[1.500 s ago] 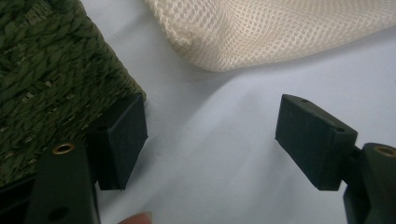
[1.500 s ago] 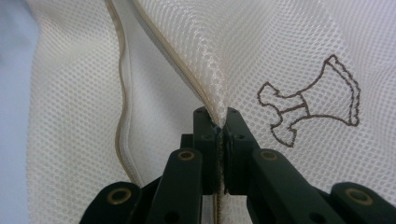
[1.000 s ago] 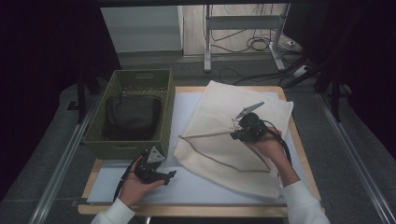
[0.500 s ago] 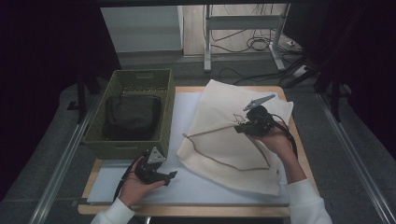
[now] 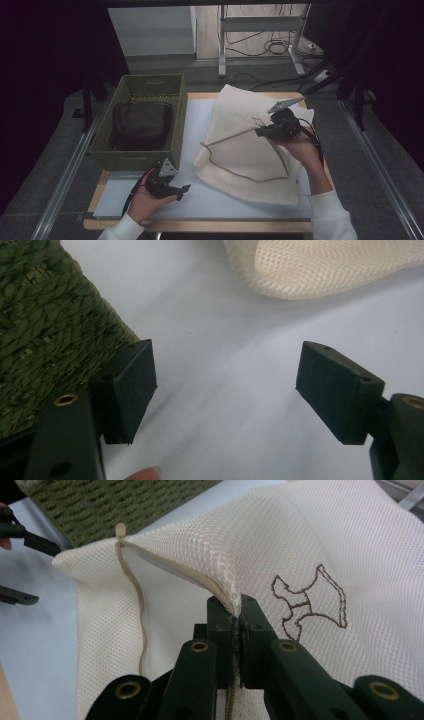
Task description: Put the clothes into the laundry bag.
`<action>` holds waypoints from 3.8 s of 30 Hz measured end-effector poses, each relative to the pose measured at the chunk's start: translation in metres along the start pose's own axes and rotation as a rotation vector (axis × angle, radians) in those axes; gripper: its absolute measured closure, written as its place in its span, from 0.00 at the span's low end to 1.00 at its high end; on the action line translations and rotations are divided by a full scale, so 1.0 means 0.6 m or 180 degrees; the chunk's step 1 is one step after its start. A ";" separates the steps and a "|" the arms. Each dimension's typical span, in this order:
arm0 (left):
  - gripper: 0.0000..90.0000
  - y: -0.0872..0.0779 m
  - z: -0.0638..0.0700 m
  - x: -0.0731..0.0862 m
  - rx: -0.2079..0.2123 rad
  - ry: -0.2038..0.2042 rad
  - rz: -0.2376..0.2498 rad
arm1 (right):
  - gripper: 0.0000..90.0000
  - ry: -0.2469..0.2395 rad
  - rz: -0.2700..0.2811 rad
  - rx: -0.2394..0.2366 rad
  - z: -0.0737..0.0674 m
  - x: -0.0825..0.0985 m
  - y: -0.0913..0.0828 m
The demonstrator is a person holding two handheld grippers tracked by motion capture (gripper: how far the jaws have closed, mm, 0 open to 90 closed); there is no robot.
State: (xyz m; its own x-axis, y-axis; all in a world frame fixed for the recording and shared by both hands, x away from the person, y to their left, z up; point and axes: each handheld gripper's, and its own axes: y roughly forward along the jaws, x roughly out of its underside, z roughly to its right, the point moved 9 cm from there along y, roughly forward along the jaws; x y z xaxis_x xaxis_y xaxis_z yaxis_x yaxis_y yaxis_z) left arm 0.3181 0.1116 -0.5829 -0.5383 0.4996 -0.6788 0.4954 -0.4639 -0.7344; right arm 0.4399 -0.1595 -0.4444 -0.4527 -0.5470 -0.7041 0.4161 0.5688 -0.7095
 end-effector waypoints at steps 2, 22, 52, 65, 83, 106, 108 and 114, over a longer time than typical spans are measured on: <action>0.27 -0.001 -0.002 0.000 -0.0004 -0.0001 0.0002 | 0.96 0.0007 0.0061 0.0015 0.001 -0.006 -0.006; 0.28 -0.015 0.002 -0.007 -0.0053 0.0080 0.0041 | 0.96 -0.0082 0.0205 0.0036 -0.014 -0.023 -0.023; 0.20 -0.187 -0.164 -0.185 -0.0598 -0.0402 0.0545 | 0.96 0.0021 0.0161 0.0014 -0.002 -0.011 -0.009; 0.11 -0.102 -0.251 -0.202 -0.0485 -0.0782 0.0170 | 0.96 0.0027 0.0135 0.0010 -0.003 -0.007 -0.005; 0.11 -0.057 -0.311 -0.224 -0.0584 -0.0942 0.0039 | 0.96 0.0012 0.0122 0.0007 -0.004 -0.005 0.000; 0.02 0.039 -0.352 -0.199 -0.0617 -0.1049 -0.0395 | 0.95 0.0033 0.0143 0.0018 0.002 -0.002 -0.002; 0.02 0.046 -0.354 -0.196 -0.0637 -0.1049 -0.0427 | 0.95 0.0035 0.0139 0.0017 0.002 -0.002 -0.001; 0.02 0.054 -0.361 -0.188 -0.0664 -0.1087 -0.0495 | 0.95 0.0029 0.0138 0.0018 0.003 -0.001 0.000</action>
State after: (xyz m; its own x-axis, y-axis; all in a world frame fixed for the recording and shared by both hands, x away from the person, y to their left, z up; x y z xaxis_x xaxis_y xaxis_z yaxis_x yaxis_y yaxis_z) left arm 0.5424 0.1986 -0.5308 -0.7949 0.2646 -0.5460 0.4990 -0.2268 -0.8364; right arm 0.4416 -0.1602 -0.4438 -0.4414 -0.5161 -0.7340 0.4400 0.5884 -0.6784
